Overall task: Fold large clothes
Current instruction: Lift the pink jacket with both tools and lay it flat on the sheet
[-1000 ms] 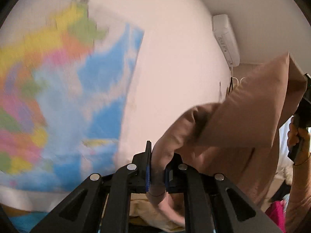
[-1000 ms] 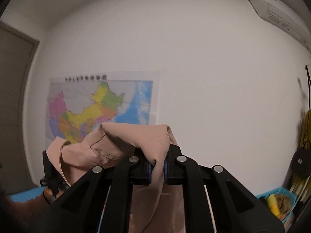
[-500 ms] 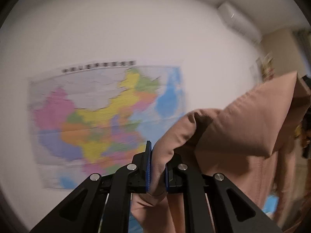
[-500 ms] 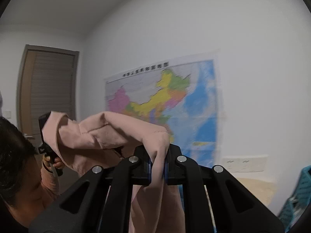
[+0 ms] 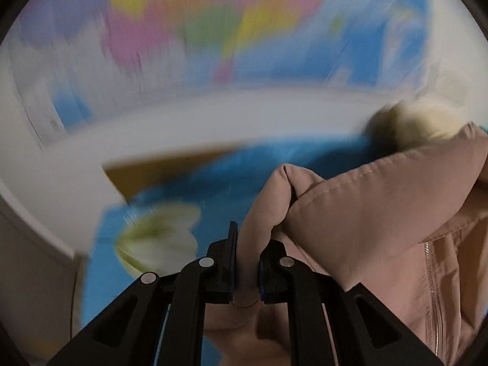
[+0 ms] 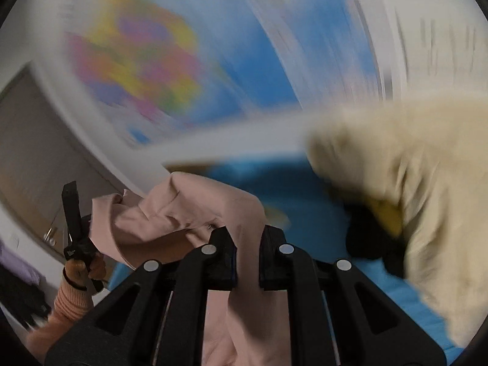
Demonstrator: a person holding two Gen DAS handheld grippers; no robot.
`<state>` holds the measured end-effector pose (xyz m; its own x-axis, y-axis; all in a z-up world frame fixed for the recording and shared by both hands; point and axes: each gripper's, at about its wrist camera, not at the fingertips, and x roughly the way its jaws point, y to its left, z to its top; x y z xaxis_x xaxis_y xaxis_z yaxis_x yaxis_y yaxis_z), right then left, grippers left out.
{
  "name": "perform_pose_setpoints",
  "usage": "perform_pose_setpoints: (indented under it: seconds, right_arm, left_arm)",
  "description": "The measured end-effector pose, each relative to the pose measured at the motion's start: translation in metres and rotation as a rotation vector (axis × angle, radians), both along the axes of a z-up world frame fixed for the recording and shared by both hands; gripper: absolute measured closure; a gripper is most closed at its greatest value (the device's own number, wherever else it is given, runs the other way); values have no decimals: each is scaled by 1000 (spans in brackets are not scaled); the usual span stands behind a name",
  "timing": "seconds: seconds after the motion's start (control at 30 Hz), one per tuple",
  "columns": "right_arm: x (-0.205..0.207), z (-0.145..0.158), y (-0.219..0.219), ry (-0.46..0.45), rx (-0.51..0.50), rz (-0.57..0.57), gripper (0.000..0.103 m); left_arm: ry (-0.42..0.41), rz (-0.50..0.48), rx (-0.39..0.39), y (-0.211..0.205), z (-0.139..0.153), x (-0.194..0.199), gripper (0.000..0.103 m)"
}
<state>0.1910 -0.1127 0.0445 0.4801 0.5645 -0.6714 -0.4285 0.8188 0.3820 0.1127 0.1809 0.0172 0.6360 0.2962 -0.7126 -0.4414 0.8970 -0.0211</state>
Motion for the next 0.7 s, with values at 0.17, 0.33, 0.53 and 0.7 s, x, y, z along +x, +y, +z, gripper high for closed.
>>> perform_pose_setpoints:
  seconds: [0.17,0.33,0.53,0.7]
  right_arm:
    - [49,-59,0,158,14,-47,93]
    - [76,-61,-13,194,53,-111,92]
    - [96,-77,-10,212,14,-158,80]
    - [25,-38,-22,12,-62,-117,35]
  left_arm:
    - [51,13,-122,39,-41,46,94]
    - [45,-10,-203,64,-35,69,93]
    - [104,-23,-276,72,-63,104,79]
    - [-21,-71,-314,78,-46,56,34]
